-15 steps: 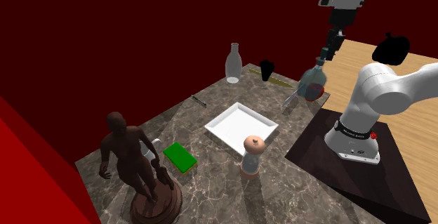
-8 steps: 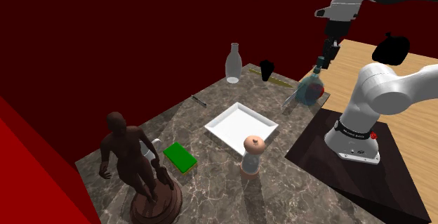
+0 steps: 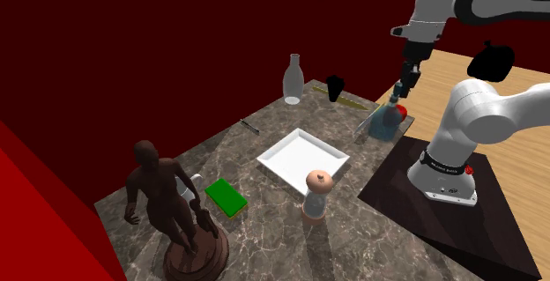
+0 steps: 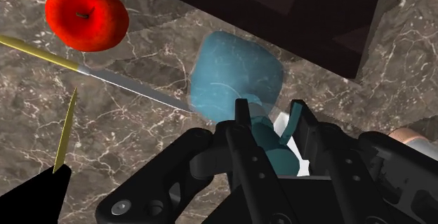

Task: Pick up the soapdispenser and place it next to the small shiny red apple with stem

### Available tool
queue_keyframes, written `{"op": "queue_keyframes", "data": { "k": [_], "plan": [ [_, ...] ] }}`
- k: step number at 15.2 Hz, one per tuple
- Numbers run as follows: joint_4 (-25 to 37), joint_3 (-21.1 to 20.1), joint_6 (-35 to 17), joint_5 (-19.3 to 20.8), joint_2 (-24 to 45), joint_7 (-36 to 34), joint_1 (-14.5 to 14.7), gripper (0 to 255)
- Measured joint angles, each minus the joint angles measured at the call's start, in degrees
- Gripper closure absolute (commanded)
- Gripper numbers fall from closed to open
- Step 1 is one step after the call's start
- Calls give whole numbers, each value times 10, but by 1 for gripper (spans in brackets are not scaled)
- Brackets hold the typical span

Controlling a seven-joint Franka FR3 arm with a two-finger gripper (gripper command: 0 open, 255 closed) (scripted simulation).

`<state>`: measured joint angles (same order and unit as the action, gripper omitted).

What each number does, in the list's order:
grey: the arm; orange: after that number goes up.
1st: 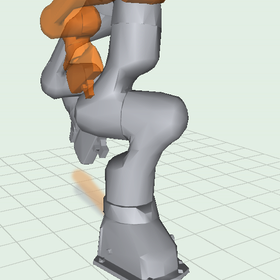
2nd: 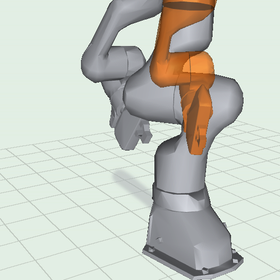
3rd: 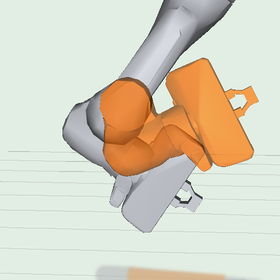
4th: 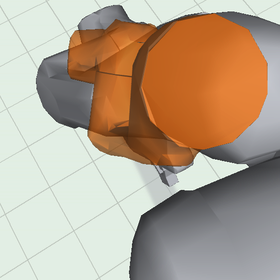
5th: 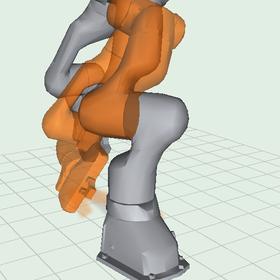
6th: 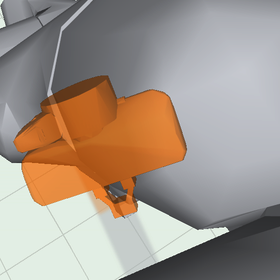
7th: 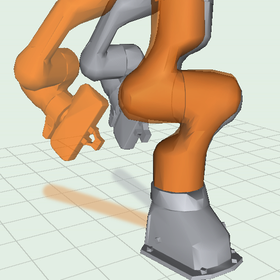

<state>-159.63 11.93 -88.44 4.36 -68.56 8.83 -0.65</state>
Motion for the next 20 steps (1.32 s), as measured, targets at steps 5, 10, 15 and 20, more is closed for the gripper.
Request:
{"op": "queue_keyframes", "data": {
  "k": [5, 10, 15, 20],
  "plan": [
    [-41, 7, -32, 8, -9, 3, -6, 255],
    [-81, 16, -65, 17, -15, 7, -12, 255],
    [-86, 18, -71, 19, -15, 8, -13, 255],
    [-86, 18, -71, 19, -15, 8, -13, 0]
  ]
}}
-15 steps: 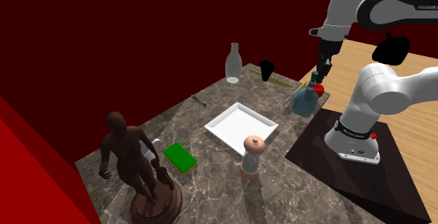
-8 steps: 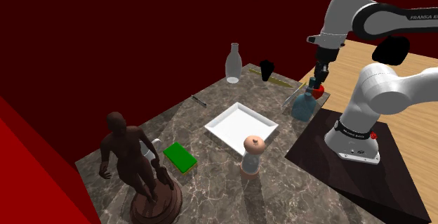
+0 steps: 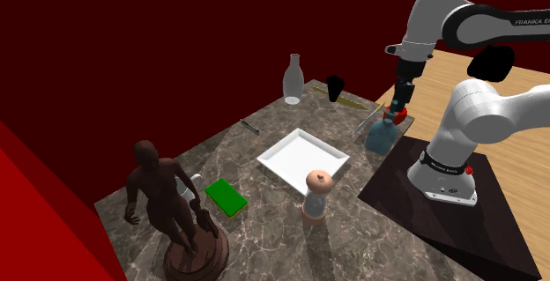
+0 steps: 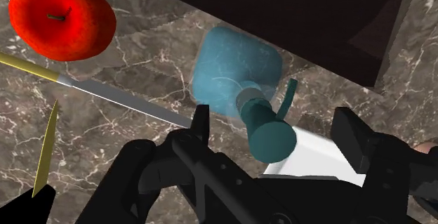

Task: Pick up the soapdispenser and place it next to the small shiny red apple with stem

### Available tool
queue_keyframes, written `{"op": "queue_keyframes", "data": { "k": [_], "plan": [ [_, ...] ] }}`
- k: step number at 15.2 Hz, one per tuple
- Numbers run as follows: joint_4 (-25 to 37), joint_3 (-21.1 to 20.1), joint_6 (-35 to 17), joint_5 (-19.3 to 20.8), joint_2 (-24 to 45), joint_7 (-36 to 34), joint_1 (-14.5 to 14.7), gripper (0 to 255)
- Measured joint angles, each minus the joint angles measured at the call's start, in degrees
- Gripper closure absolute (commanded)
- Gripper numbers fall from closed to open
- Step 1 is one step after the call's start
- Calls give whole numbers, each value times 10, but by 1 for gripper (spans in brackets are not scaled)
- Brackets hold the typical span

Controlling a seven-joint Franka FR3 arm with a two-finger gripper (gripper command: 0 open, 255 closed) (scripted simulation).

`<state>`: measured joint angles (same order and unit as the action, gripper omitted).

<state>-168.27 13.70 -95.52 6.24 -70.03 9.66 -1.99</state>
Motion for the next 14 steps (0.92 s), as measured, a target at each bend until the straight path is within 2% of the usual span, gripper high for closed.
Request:
{"op": "queue_keyframes", "data": {
  "k": [3, 8, 14],
  "plan": [
    [0, 0, 0, 0, 0, 0, 0, 0],
    [70, -5, 49, -7, 19, 1, 7, 0],
    [80, -7, 58, -9, 20, 0, 9, 0]
  ]
}}
